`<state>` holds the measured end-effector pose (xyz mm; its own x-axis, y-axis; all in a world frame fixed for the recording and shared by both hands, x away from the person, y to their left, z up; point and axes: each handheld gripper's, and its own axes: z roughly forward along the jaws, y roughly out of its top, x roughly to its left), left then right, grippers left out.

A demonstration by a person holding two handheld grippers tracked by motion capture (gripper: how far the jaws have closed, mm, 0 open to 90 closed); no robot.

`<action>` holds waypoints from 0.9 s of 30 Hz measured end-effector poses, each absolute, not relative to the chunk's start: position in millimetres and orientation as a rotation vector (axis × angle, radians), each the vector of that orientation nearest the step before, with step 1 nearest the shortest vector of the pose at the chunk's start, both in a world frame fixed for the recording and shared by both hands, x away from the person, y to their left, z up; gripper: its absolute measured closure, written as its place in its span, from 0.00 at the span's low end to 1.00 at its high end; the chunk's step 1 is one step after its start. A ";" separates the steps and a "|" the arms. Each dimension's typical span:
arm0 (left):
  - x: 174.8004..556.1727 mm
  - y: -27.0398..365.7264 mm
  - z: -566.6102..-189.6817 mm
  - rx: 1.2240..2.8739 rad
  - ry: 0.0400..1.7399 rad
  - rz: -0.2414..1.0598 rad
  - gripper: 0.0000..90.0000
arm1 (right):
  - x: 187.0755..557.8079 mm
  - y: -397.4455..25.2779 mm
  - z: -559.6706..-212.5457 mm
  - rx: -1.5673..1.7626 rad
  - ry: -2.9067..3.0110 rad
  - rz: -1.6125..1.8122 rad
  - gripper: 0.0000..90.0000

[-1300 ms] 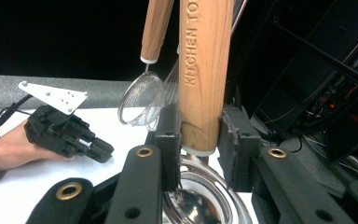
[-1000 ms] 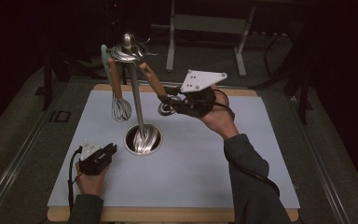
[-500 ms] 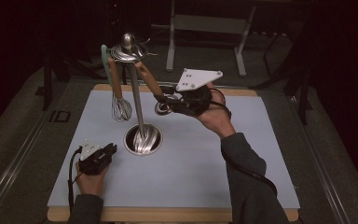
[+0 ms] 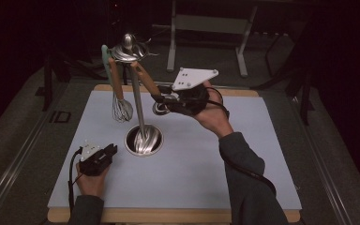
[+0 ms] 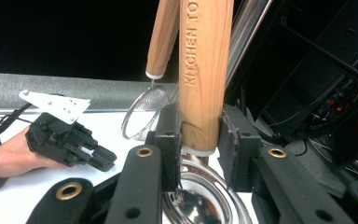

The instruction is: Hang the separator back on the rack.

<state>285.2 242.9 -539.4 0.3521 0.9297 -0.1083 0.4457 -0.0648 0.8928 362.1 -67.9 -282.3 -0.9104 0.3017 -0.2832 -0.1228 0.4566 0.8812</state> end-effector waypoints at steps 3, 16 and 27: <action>285.1 242.9 -539.4 1.675 1.243 0.646 0.86 | 363.0 -66.4 -282.6 0.161 2.311 1.441 0.79; 285.1 242.7 -539.4 1.674 1.242 0.646 0.86 | 366.4 -63.7 -286.7 0.188 2.310 1.418 0.79; 285.0 242.5 -539.4 1.674 1.242 0.648 0.86 | 368.1 -59.8 -293.4 0.225 2.296 1.410 0.79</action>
